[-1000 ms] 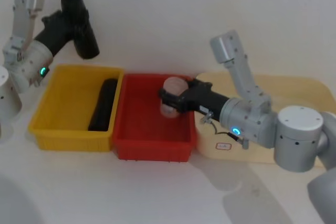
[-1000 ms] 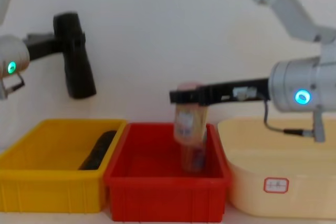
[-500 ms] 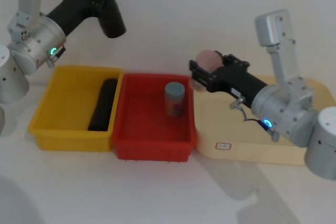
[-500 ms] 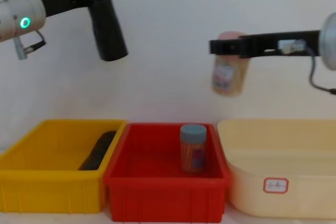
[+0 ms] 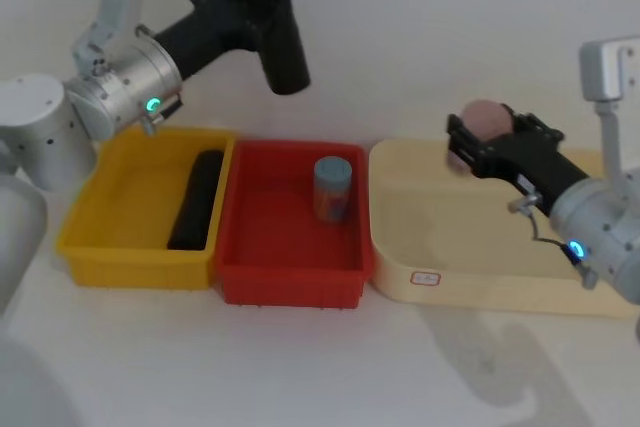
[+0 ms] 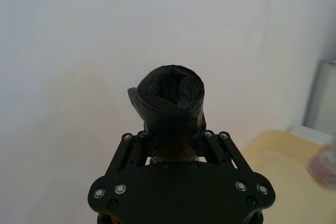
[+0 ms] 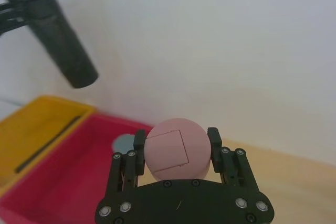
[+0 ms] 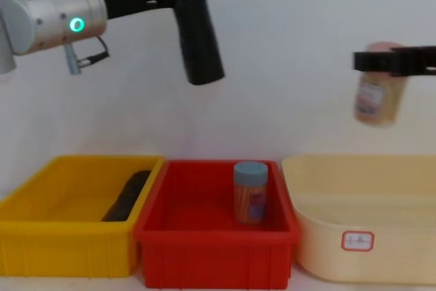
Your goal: Pick up the garbage bag with the one hand and transfer it to the other hand.
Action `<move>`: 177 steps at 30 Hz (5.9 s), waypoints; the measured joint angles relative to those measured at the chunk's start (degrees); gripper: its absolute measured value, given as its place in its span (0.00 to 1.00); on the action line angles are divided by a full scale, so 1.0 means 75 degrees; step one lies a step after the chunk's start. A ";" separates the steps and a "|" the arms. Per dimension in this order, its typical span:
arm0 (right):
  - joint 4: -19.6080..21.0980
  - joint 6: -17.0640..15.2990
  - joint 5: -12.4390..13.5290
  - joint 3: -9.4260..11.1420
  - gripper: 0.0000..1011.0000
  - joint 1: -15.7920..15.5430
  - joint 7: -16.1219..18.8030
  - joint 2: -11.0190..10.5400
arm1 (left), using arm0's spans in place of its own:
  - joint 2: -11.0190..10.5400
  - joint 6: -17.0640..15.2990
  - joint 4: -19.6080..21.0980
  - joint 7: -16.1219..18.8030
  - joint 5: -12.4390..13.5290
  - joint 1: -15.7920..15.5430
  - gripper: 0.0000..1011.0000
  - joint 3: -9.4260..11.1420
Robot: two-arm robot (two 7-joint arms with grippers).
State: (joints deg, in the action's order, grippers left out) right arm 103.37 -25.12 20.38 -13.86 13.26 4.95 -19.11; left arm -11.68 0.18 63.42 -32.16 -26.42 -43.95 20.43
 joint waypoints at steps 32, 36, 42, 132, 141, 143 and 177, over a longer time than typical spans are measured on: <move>-0.1916 0.0301 0.0106 0.1360 0.99 -0.0248 -0.0563 0.0012 | 0.2277 0.1503 -0.4921 -0.2676 -0.0571 -0.2015 0.39 0.1605; -0.1927 0.0320 0.0105 0.1388 0.99 -0.0268 -0.0561 0.0008 | 0.2619 0.1931 -0.5847 -0.2911 -0.0943 -0.2401 0.39 0.1867; -0.1553 0.0423 0.0050 0.1375 0.99 -0.0510 -0.0455 -0.0071 | 0.2886 0.2239 -0.6573 -0.3097 -0.1212 -0.2699 0.39 0.2069; -0.2111 -0.0621 -0.1719 -0.0518 0.90 0.1250 0.0897 0.0154 | 0.3397 0.2844 -0.7946 -0.3450 -0.1734 -0.3266 0.39 0.2460; -0.2246 -0.0596 -0.1715 -0.0524 0.65 0.1341 0.0928 0.0206 | 0.3397 0.2843 -0.7946 -0.3450 -0.1734 -0.3266 0.39 0.2460; -0.2264 -0.0592 -0.1714 -0.0526 0.59 0.1350 0.0931 0.0211 | 0.3397 0.2843 -0.7946 -0.3450 -0.1734 -0.3266 0.39 0.2460; -0.2582 -0.0497 -0.1643 -0.0162 0.53 0.1384 0.0738 0.0361 | 0.3397 0.2843 -0.7946 -0.3451 -0.1734 -0.3266 0.99 0.2460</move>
State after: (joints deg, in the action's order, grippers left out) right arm 84.01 -28.84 8.06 -15.08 23.64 10.48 -16.40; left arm 13.80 21.50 3.83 -58.04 -39.43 -68.45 38.88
